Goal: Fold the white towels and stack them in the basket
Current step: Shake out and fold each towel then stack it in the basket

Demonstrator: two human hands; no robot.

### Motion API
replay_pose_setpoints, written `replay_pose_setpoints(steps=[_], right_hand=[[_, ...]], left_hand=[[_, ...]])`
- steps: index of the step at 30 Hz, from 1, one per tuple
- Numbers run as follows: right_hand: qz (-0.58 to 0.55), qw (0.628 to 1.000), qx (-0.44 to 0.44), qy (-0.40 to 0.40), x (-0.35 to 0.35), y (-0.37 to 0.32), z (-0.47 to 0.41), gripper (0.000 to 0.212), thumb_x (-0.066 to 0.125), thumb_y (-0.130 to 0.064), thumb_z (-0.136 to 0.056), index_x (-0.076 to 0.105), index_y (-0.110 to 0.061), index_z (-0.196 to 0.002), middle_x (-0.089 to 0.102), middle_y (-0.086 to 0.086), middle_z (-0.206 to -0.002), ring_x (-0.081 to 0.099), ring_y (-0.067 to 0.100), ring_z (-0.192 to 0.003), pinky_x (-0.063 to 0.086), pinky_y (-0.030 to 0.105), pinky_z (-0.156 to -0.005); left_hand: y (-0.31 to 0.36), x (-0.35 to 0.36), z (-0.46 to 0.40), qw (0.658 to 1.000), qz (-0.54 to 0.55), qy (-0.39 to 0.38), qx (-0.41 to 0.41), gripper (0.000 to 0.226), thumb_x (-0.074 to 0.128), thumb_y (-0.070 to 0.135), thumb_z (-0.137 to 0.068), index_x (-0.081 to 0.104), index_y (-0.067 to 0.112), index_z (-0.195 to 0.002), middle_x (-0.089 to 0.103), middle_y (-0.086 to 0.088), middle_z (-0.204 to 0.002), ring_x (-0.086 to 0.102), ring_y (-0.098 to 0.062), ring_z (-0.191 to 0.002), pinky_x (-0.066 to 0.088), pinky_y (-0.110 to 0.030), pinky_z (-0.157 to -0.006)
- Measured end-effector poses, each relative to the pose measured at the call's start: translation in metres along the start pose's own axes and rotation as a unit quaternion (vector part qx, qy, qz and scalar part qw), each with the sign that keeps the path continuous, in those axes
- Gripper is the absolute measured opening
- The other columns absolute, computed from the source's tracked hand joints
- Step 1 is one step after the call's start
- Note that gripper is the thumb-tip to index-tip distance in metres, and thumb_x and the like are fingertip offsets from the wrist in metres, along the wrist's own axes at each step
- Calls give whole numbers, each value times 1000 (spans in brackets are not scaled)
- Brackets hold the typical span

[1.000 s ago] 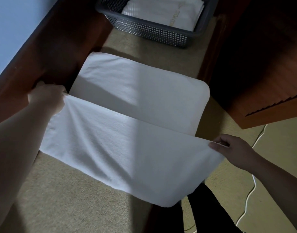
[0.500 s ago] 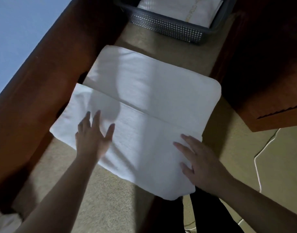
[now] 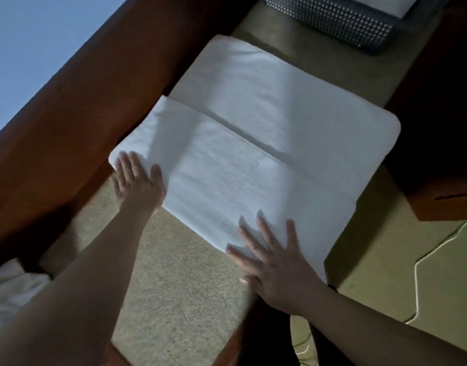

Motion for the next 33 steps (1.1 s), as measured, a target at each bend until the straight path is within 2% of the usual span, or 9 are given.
replay_pose_setpoints(steps=[5, 8, 13, 15, 18, 23, 27, 30, 33], right_hand=[[11, 999, -23, -19, 16, -4, 25, 72, 35, -60, -108, 14, -25, -168, 4, 1, -176, 3, 33, -161, 16, 79, -115], [37, 997, -58, -42, 25, 2, 46, 76, 29, -64, -108, 12, -19, -168, 2, 3, -176, 1, 32, -161, 7, 73, -121], [31, 991, -103, -75, 21, 25, 81, 73, 24, -62, -110, 13, -19, -167, 4, 1, -175, 1, 30, -162, 5, 66, -122], [-15, 997, -52, -46, 0, 57, 83, 69, 27, -59, -111, 15, -22, -167, 2, 0, -176, 1, 27, -162, 2, 63, -123], [-93, 991, 100, 14, -45, 141, 68, 66, 34, -50, -109, 12, -28, -167, -8, -3, -175, -10, 19, -161, 4, 58, -127], [-153, 930, 328, 61, -105, 286, 37, 67, 47, -42, -107, 19, -23, -165, 1, 4, -175, -3, 24, -161, 12, 54, -129], [-205, 901, 378, 61, -112, 349, 19, 70, 56, -41, -104, 24, -21, -163, 19, 6, -171, 16, 28, -158, 30, 50, -124], [-240, 887, 393, 46, -103, 375, 8, 72, 64, -41, -98, 27, -25, -158, 31, 5, -162, 37, 31, -146, 47, 52, -111], [-247, 881, 400, 42, -97, 390, 4, 74, 70, -41, -95, 30, -26, -154, 32, 3, -155, 46, 30, -137, 54, 52, -101]], left_hand=[[-2, -11, -13, 998, -19, 14, -58, 84, 18, 67, -102, -2, 18, -167, -6, -3, -176, 4, -29, -160, 13, -53, -125], [-7, -14, -23, 992, -13, -2, -122, 87, 17, 72, -99, -2, 22, -167, -6, -1, -176, 7, -41, -158, 15, -60, -123], [18, -29, 7, 992, -34, 46, -113, 81, 29, 60, -103, 18, 7, -163, 13, -20, -171, 24, -44, -150, 29, -59, -116], [55, -34, 32, 996, -34, 72, -49, 74, 37, 56, -103, 26, 10, -160, 21, -21, -168, 26, -43, -148, 29, -59, -115], [141, -33, 54, 993, -22, 64, 96, 64, 47, 49, -104, 30, 22, -159, 25, -15, -166, 26, -40, -148, 31, -60, -115], [318, -25, 43, 938, -99, 4, 332, 65, 52, 38, -104, 25, 33, -163, 29, -5, -169, 23, -33, -154, 33, -55, -118], [440, 4, 25, 861, -243, -59, 442, 80, 58, 29, -101, 12, 34, -166, 15, -3, -174, 11, -28, -160, 24, -47, -123], [489, 28, 6, 812, -337, -76, 471, 91, 69, 23, -94, 14, 33, -166, 15, -5, -174, 10, -28, -160, 23, -44, -126], [509, 44, -11, 778, -387, -121, 479, 105, 87, 37, -80, 23, 33, -164, 26, -5, -169, 21, -28, -156, 31, -47, -122]])
Point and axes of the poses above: each hand's wrist, its own z-axis away from the middle knuckle, its own x-axis out of the palm, y = z × x, the point moved 9 cm from there along -z, towards the middle knuckle
